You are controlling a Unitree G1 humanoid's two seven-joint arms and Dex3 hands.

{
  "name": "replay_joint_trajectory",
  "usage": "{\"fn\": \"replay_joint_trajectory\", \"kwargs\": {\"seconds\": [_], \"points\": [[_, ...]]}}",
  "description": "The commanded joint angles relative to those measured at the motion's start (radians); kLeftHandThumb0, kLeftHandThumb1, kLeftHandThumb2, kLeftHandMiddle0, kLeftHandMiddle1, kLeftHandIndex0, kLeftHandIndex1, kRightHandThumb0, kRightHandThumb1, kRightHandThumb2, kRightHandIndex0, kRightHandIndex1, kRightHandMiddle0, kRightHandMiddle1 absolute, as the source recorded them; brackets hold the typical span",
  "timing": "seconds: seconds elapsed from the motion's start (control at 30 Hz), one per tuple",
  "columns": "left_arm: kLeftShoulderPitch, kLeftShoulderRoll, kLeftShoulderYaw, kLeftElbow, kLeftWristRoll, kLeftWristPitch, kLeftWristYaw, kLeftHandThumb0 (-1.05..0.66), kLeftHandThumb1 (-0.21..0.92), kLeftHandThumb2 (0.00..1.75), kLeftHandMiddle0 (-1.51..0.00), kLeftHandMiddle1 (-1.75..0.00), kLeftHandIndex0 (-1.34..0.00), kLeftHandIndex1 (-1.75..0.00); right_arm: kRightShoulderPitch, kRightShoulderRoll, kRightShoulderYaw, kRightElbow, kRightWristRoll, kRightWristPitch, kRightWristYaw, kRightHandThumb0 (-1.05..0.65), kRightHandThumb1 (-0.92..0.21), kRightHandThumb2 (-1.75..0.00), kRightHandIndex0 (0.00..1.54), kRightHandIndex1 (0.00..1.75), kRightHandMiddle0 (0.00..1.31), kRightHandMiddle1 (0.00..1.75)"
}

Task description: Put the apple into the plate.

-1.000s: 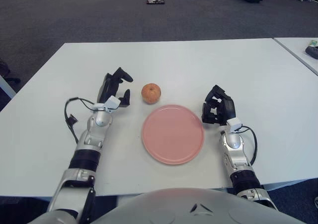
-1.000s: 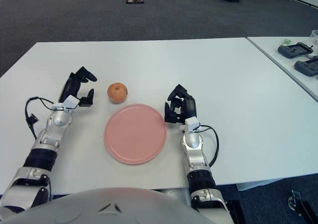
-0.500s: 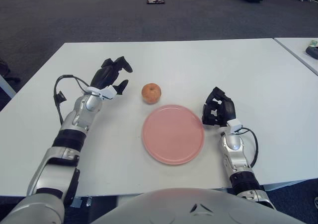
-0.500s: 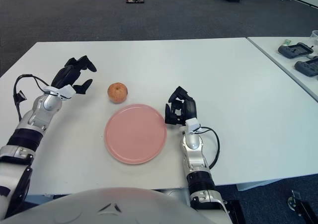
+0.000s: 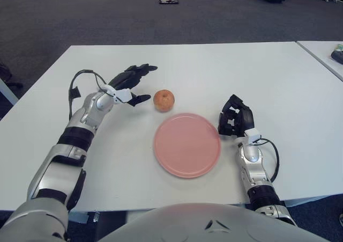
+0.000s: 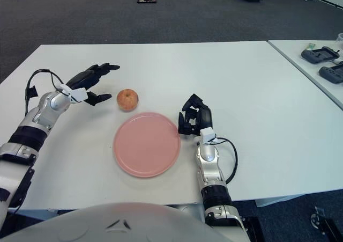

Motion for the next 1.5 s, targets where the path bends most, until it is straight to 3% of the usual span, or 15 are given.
{"fn": "replay_joint_trajectory", "kwargs": {"seconds": [0.0, 0.33, 0.93, 1.47], "points": [[-0.069, -0.011, -0.025, 0.082, -0.013, -0.008, -0.055, -0.96, 0.42, 0.91, 0.00, -0.01, 0.00, -0.01, -0.001, 0.007, -0.006, -0.007, -0.004, 0.006, -0.009, -0.52, -0.23, -1.43, 1.17, 1.75, 0.68, 1.75], [-0.149, -0.029, -0.089, 0.223, 0.032, -0.052, -0.084, -0.97, 0.39, 0.89, 0.00, 0.00, 0.00, 0.00, 0.007, 0.016, -0.009, -0.025, 0.005, 0.010, -0.013, -0.53, -0.20, -1.46, 1.22, 1.75, 0.71, 1.75], [-0.209, -0.062, -0.171, 0.265, 0.074, -0.026, -0.128, -0.78, 0.18, 1.08, 0.00, 0.00, 0.00, 0.00, 0.014, 0.033, -0.018, -0.037, -0.009, -0.004, -0.048, -0.56, -0.15, -1.53, 1.29, 1.75, 0.76, 1.75], [-0.265, -0.100, -0.257, 0.347, 0.148, -0.039, -0.137, -0.83, 0.26, 1.05, 0.00, 0.00, 0.00, 0.00, 0.027, 0.032, -0.018, -0.055, 0.004, -0.018, -0.038, -0.55, -0.16, -1.52, 1.36, 1.75, 0.75, 1.75]]}}
